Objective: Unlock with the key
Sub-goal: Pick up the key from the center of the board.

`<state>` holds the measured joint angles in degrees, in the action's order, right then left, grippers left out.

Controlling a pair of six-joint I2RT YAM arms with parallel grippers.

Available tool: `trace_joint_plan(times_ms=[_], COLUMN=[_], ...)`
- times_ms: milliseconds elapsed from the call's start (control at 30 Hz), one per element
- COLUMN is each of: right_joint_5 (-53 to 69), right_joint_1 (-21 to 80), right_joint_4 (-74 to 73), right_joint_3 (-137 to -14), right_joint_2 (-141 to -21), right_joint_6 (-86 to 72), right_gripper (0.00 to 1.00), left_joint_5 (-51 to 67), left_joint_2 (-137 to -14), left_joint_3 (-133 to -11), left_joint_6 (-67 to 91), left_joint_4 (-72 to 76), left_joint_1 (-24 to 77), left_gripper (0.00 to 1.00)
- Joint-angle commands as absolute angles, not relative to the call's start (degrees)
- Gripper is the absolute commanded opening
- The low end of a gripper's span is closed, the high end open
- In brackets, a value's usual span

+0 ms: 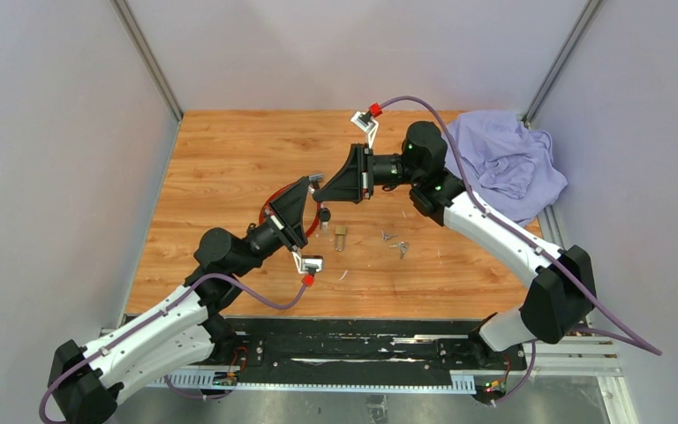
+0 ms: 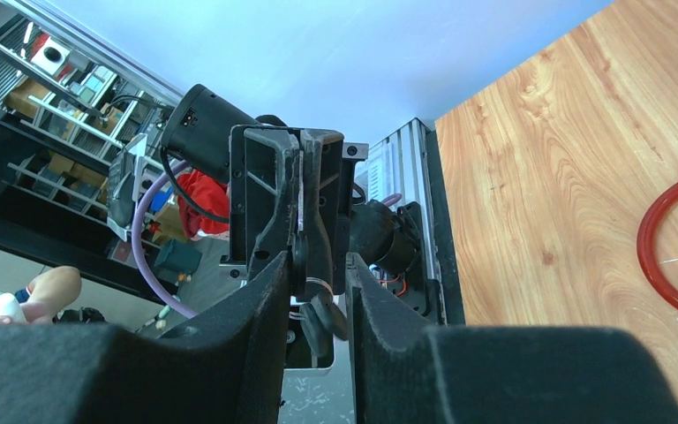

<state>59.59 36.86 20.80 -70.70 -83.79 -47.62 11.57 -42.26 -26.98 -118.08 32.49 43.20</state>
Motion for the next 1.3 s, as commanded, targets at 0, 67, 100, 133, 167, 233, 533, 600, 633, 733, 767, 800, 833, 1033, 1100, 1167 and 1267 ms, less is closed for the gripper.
trace_joint_plan(times_ms=[0, 67, 100, 133, 167, 233, 533, 600, 633, 733, 767, 800, 833, 1033, 1100, 1167, 1267], right_joint_5=[60.72, 60.52, 60.43, 60.4, 60.39, 60.27, 60.02, 60.05, 60.04, 60.4, 60.24, 60.14, 59.86, 58.13, 56.43, 54.06, 50.41], right_joint_1=[36.12, 36.12, 36.12, 36.12, 36.12, 36.12, 36.12, 36.12, 36.1, 35.92, 35.76, 35.63, 35.53, 35.3, 35.33, 35.28, 35.46], right_joint_4=[25.0, 25.15, 25.46, 25.87, 26.18, 26.74, 28.0, 28.74, 28.82, 28.19, 27.12, 25.34, 22.95, 6.4, -0.06, -8.08, -15.96], right_joint_3=[-69.96, -69.92, -69.82, -69.72, -69.67, -69.54, -68.26, -67.88, -67.93, -68.16, -68.33, -68.61, -69.16, -72.86, -74.39, -76.02, -77.17], right_joint_2=[-81.92, -81.83, -81.83, -81.83, -81.83, -81.83, -81.65, -81.65, -81.58, -80.99, -80.74, -80.43, -80.2, -78.71, -77.62, -76.67, -74.93], right_joint_6=[-49.72, -49.95, -50.18, -50.47, -50.72, -51.01, -51.92, -52.46, -52.55, -51.97, -51.31, -50.17, -48.66, -36.77, -31.15, -24.48, -16.96], right_gripper=[0.29, 0.29, 0.29, 0.29, 0.28, 0.24, 0.01, 0.01, 0.01, 0.01, 0.01, 0.01, 0.0, 0.01, 0.01, 0.01, 0.01], left_joint_5=[11.42, 11.42, 11.36, 11.36, 11.38, 11.29, 10.59, 10.39, 10.33, 9.19, 8.32, 6.85, 4.98, -4.72, -7.02, -8.25, -3.91], left_joint_2=[-41.32, -41.39, -41.4, -41.34, -41.4, -41.55, -41.88, -41.82, -41.83, -41.71, -41.75, -41.71, -41.72, -40.03, -38.52, -37.35, -38.67], left_joint_3=[-27.69, -27.69, -27.69, -27.69, -27.69, -27.71, -28.04, -27.97, -27.83, -27.78, -27.89, -28.29, -28.63, -31.91, -34.92, -40.23, -52.53], left_joint_6=[-132.1, -132.17, -132.19, -132.25, -132.27, -132.36, -132.36, -132.28, -132.21, -131.18, -130.3, -129.47, -128.61, -116.58, -108.1, -93.52, -71.47], left_joint_4=[35.6, 35.6, 35.6, 35.52, 35.59, 35.59, 35.59, 35.66, 35.68, 35.11, 34.58, 33.55, 32.25, 19.83, 10.7, -2.02, -27.43], left_joint_1=[42.8, 42.84, 42.81, 42.8, 42.8, 42.8, 42.8, 42.85, 42.81, 42.82, 42.8, 42.8, 42.8, 42.81, 42.85, 42.8, 42.81], left_gripper=[0.0, 0.0, 0.0, 0.0, 0.0, 0.0, 0.0, 0.0, 0.0, 0.03, 0.09, 0.2, 0.31, 0.83, 0.88, 0.9, 0.91])
